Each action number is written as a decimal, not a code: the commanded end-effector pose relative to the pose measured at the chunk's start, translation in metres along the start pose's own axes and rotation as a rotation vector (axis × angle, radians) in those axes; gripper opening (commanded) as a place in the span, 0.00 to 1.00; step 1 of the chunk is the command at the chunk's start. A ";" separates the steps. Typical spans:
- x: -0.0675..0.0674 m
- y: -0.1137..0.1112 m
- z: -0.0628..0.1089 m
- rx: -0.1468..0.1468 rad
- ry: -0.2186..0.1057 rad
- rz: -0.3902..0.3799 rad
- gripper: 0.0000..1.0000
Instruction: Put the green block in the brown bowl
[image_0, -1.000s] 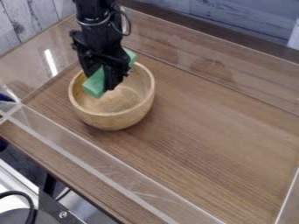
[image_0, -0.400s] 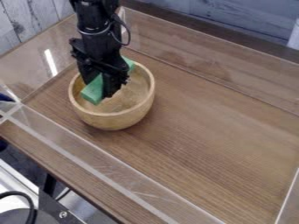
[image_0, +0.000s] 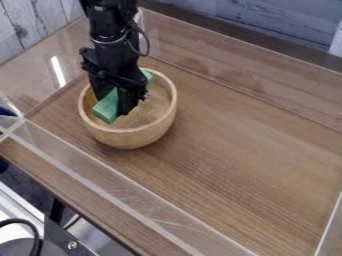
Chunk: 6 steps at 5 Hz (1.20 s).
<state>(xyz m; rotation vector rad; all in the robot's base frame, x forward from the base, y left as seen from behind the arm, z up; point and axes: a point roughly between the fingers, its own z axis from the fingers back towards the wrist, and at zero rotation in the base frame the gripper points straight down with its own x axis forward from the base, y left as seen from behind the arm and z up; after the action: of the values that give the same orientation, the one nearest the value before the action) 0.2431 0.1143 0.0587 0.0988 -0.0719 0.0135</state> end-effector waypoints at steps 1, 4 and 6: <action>0.005 0.001 0.007 0.010 -0.016 -0.005 0.00; 0.005 -0.004 0.013 -0.011 0.006 -0.004 0.00; 0.007 -0.005 0.025 -0.017 0.003 0.006 1.00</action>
<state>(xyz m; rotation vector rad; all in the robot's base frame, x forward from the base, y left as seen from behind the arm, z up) 0.2375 0.1038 0.0636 0.0541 0.0036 0.0183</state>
